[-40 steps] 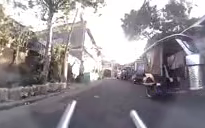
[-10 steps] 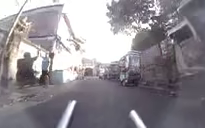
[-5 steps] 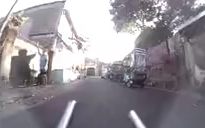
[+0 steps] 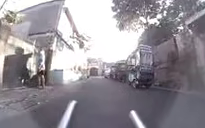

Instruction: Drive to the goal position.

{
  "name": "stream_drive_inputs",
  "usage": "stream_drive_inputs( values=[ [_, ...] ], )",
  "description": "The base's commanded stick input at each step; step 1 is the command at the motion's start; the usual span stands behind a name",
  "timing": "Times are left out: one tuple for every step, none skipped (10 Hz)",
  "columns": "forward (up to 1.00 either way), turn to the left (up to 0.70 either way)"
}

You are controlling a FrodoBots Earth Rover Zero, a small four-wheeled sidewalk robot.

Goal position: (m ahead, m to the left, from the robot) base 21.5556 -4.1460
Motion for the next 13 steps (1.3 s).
stream_drive_inputs(
  values=[
    [0.85,0.0],
    [0.85,0.0],
    [0.85,0.0],
    [0.85,0.0],
    [0.85,0.0],
    [0.85,0.0],
    [0.85,0.0],
    [0.85,0.0],
    [0.85,0.0],
    [0.85,0.0],
    [0.85,0.0],
    [0.85,0.0],
    [0.85,0.0]
  ],
)
